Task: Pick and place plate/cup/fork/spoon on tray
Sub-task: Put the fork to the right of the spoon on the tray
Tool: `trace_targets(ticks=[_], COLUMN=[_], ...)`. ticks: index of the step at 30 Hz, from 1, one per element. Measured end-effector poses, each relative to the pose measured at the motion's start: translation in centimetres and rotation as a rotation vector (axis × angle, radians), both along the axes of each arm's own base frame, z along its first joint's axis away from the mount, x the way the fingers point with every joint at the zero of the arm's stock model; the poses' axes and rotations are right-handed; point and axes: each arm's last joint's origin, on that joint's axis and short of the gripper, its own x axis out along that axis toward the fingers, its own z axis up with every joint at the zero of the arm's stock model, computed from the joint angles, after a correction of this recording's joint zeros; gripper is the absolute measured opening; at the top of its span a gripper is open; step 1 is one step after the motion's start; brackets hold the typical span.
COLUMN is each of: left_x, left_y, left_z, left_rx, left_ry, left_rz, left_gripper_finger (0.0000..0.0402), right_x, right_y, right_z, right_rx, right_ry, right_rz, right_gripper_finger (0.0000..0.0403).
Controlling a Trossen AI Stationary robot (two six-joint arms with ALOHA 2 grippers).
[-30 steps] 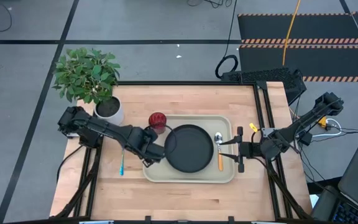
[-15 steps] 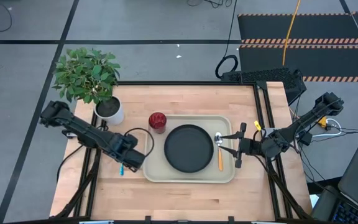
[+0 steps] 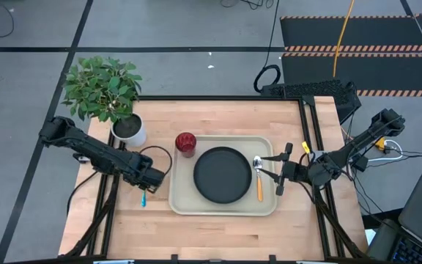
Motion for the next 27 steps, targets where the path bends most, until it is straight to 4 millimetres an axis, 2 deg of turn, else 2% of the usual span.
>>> trace_targets(ticks=[7,10,13,16,19,27], left_x=[1.6,2.1,2.5,2.3,2.0,0.3], left_y=[-0.4,-0.6,-0.7,-0.7,-0.5,0.7], left_z=[0.2,0.3,0.4,0.3,0.0,-2.0], left_rx=[-0.014,-0.042,-0.057,-0.049,-0.034,0.017], left_ry=[-0.222,-0.266,-0.315,-0.296,-0.260,-0.131], left_rz=[0.031,0.087,0.066,0.039,0.090,0.180], left_gripper_finger=[0.0143,0.0143,0.0143,0.0143,0.0143,0.0143], right_x=[0.0,-0.1,-0.2,-0.3,-0.3,-0.3], right_y=[0.0,-0.1,-0.1,-0.2,-0.2,-0.1], right_z=[-0.2,-0.5,-0.9,-1.2,-1.2,-1.2], right_rx=[0.031,0.049,0.061,0.063,0.083,0.091], right_ry=[0.009,0.026,0.054,0.077,0.070,0.068], right_rz=[-0.005,-0.011,-0.018,-0.023,-0.027,-0.023], right_gripper_finger=[0.0169,0.0169,0.0169,0.0169,0.0169,0.0169])
